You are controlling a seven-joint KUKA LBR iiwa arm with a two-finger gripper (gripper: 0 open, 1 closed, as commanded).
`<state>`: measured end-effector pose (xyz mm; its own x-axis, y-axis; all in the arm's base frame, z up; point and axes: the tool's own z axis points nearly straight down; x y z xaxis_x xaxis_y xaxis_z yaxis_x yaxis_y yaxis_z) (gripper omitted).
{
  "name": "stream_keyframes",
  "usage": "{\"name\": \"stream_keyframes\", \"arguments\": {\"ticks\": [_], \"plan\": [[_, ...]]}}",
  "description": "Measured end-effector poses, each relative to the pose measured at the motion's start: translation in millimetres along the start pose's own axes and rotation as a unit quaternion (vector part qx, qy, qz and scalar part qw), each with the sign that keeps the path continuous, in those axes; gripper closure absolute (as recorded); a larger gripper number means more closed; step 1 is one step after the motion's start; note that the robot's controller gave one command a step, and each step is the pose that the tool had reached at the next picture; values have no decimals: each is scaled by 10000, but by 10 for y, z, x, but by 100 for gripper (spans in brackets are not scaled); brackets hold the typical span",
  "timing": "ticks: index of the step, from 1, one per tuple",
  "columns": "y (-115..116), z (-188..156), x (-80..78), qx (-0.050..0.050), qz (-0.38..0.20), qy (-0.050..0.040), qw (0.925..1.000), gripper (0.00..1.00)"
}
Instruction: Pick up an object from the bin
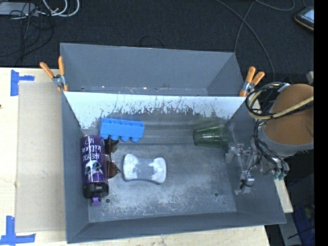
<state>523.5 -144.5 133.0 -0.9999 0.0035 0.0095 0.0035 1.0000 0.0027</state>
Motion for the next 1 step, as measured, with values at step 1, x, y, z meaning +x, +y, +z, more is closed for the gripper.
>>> {"name": "stream_keyframes", "arguments": {"ticks": [1], "plan": [[6,-42,-21,10,-28,-37,10000,0]]}}
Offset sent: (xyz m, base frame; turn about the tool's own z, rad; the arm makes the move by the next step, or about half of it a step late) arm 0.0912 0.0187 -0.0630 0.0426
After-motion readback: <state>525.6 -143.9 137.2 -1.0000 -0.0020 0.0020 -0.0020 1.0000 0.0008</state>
